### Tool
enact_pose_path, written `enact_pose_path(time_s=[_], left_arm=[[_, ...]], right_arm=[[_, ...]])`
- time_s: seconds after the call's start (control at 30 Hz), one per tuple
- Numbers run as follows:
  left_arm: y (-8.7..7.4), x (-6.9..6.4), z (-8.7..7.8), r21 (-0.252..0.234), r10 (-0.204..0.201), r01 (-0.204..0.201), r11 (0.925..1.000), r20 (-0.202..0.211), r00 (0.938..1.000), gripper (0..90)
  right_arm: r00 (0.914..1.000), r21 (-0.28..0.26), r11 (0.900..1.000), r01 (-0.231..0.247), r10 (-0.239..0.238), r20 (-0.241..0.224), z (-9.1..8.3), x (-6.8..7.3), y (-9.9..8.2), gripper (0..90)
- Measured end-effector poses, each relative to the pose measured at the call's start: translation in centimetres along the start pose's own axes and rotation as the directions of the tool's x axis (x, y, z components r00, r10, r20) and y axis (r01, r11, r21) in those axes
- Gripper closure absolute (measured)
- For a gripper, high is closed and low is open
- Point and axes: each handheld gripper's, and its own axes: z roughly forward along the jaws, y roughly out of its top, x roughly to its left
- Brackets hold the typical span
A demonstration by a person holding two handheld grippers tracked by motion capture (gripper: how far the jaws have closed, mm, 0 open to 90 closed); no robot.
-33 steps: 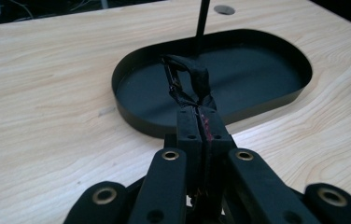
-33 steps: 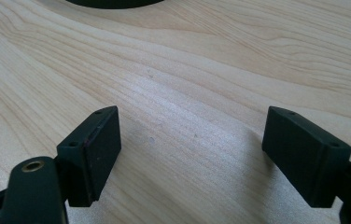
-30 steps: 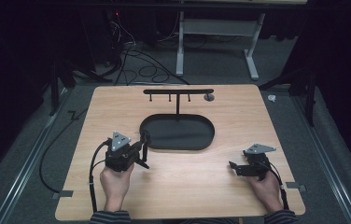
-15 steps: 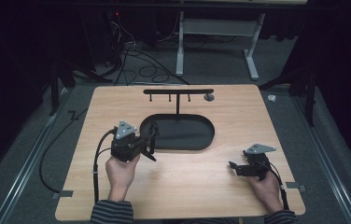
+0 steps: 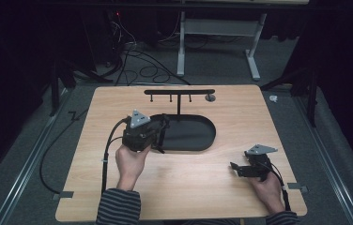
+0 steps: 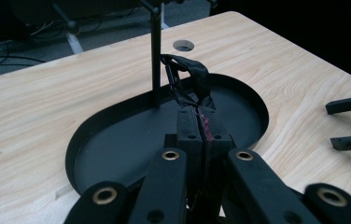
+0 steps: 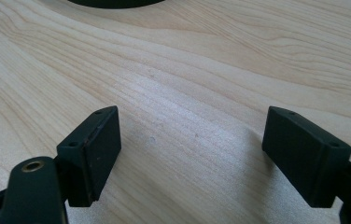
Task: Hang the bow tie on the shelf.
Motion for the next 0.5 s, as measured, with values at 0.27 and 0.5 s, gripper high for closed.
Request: enact_pose_path(time_s=[0.27,0.5], left_arm=[[1.4,0.1,0.8,-0.006,0.003,-0.003,1.0,0.009,1.0,88.6],[2.3,0.2,1.5,-0.011,0.0,0.0,0.9999,0.008,1.0,88.6]], right_arm=[[1.0,0.0,1.0,0.001,-0.001,0.0,0.0,0.0,0.0,20.5],[1.0,0.0,1.0,0.001,-0.001,0.0,0.0,0.0,0.0,20.5]])
